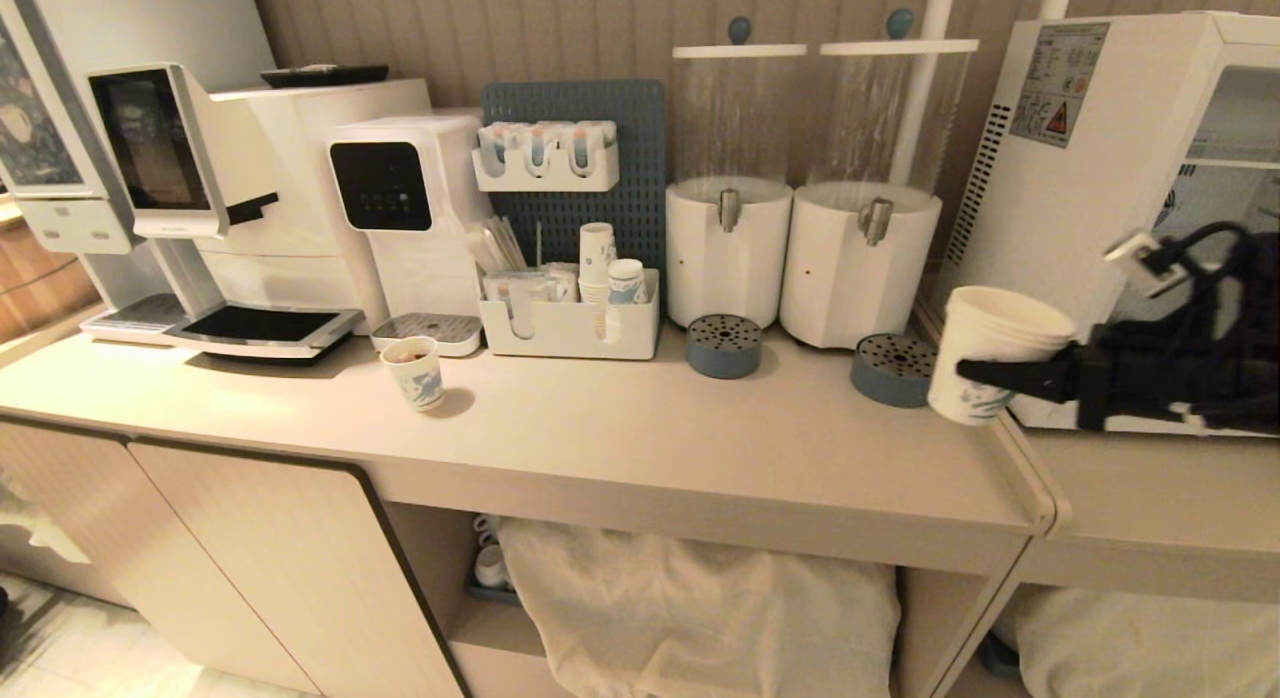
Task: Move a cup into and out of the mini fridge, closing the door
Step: Put the paper cup in the freezer
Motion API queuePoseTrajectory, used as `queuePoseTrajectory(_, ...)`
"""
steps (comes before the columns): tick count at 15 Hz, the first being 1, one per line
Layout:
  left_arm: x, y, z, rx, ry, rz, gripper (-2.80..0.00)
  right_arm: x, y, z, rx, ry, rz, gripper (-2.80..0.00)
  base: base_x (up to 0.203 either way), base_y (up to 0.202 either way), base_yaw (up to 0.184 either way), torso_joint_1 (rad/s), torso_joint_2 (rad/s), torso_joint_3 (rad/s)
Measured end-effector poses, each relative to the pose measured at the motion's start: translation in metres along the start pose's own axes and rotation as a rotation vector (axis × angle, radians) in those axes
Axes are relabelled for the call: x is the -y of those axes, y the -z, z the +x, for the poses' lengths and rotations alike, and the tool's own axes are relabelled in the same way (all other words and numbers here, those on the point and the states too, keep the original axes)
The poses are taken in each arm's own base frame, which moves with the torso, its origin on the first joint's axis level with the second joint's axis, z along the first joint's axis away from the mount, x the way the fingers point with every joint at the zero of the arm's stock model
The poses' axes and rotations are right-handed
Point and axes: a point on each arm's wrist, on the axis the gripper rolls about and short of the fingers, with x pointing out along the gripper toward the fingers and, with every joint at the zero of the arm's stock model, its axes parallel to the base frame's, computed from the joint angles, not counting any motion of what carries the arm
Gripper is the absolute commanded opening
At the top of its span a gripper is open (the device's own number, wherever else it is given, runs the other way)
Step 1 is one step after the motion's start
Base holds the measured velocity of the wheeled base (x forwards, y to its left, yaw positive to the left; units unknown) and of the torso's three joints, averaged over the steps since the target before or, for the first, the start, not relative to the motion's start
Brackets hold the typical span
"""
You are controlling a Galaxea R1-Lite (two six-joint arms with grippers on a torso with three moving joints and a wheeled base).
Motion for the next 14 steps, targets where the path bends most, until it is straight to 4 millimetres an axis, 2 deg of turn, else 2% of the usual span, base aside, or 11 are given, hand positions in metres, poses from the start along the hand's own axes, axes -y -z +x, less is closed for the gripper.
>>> queuePoseTrajectory(3,0.0,0.0,0.0,0.0,0.0,-0.015,-2.8,-0.058,-0.027,-0.078,0.059,0.107,0.025,-2.8,0.0,0.0,0.0,0.0,0.0,0.0)
queuePoseTrajectory(4,0.0,0.0,0.0,0.0,0.0,-0.015,-2.8,-0.084,-0.03,-0.103,0.073,0.138,0.031,-2.8,0.0,0.0,0.0,0.0,0.0,0.0)
queuePoseTrajectory(6,0.0,0.0,0.0,0.002,0.0,-0.016,-2.8,-0.136,-0.024,-0.138,0.088,0.16,0.042,-2.8,0.0,0.0,0.0,0.0,0.0,0.0)
queuePoseTrajectory(8,0.0,0.0,0.0,0.002,0.0,-0.017,-2.8,-0.183,-0.008,-0.16,0.086,0.122,0.054,-2.8,0.0,0.0,0.0,0.0,0.0,0.0)
queuePoseTrajectory(10,0.0,0.0,0.0,0.002,0.0,-0.017,-2.8,-0.215,0.009,-0.173,0.062,0.03,0.053,-2.8,0.0,0.0,0.0,0.0,0.0,0.0)
queuePoseTrajectory(12,0.0,0.0,0.0,0.002,0.0,-0.018,-2.8,-0.238,0.033,-0.189,0.04,-0.008,0.044,-2.8,0.0,0.0,0.0,0.0,0.0,0.0)
queuePoseTrajectory(14,0.0,0.0,0.0,0.003,0.0,-0.018,-2.8,-0.251,0.057,-0.199,0.083,0.069,-0.006,-2.8,0.0,0.0,0.0,0.0,0.0,0.0)
